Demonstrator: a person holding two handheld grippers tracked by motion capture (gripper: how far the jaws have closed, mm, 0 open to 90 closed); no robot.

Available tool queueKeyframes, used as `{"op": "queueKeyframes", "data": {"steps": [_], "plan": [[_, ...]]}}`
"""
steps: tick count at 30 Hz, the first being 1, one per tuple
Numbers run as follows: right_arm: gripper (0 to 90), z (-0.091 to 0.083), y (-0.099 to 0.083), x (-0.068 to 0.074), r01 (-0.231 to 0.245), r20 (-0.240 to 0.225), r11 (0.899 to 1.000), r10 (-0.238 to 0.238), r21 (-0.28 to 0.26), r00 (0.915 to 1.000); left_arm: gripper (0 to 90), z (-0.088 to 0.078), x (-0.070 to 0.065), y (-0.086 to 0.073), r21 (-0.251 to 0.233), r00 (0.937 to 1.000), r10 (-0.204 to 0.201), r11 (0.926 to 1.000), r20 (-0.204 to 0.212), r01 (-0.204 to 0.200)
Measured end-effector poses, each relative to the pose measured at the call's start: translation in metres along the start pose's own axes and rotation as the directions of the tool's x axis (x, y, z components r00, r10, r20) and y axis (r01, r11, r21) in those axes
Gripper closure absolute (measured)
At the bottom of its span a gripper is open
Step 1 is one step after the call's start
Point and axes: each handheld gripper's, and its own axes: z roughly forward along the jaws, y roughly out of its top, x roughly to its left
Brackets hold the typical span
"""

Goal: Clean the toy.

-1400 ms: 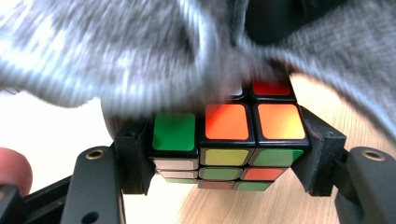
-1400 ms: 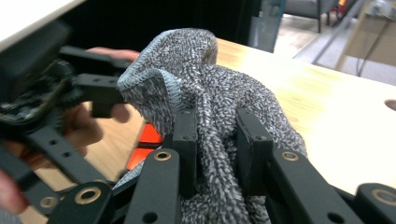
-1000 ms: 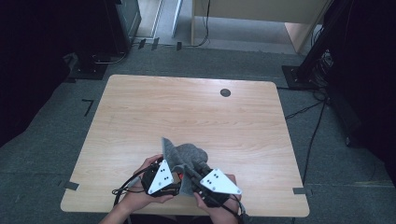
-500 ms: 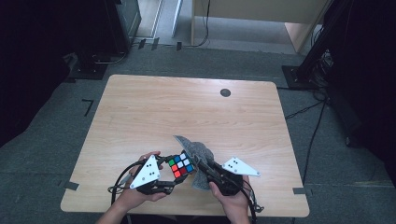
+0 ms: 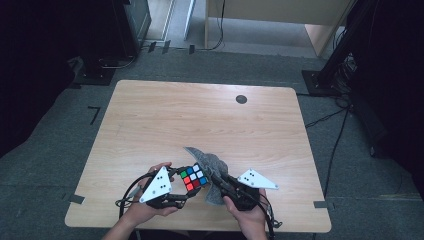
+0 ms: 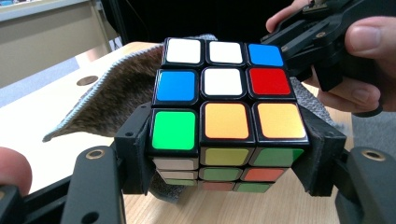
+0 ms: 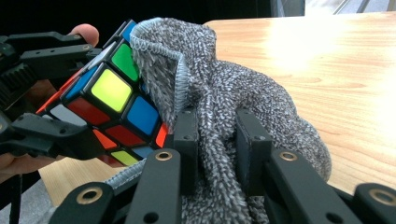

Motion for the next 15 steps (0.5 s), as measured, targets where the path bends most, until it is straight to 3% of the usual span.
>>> {"op": "queueKeyframes", "data": {"steps": [2,6,7,9,11,13,15], "plan": [[73.8,-0.003,0.003,0.001,0.007,-0.002,1.0,-0.007,-0.018,1.0,34.1,0.001,0.001,-0.001,0.004,1.0,-0.005,1.0,0.005,0.005],[73.9,-0.014,0.014,0.011,0.032,-0.056,0.995,-0.038,-0.095,0.9977,34.1,0.007,-0.005,-0.003,0.045,0.9997,0.026,0.9986,0.006,-0.026],[74.0,-0.014,0.015,0.014,0.051,-0.052,0.994,-0.056,-0.099,0.9971,34.1,0.007,-0.005,-0.003,0.043,0.9996,0.027,0.9987,0.005,-0.027],[74.1,-0.013,0.013,0.012,0.038,-0.058,0.995,-0.044,-0.096,0.9974,34.1,0.006,-0.004,-0.002,0.037,0.9997,0.024,0.999,-0.001,-0.024],[74.2,-0.009,0.01,0.006,0.014,-0.065,0.998,-0.017,-0.056,0.9977,34.1,0.002,0.0,-0.001,0.011,1.0,0.0,0.9999,-0.005,0.0],[74.3,-0.004,0.006,-0.003,0.016,-0.038,1.0,-0.016,0.002,0.9991,34.1,-0.005,0.006,0.001,-0.03,0.9989,-0.041,0.9987,-0.022,0.04],[74.4,-0.005,0.004,-0.01,-0.025,-0.069,1.0,0.024,-0.015,0.9973,34.1,-0.013,0.015,0.003,-0.091,0.9938,-0.11,0.99,-0.018,0.108]]}}
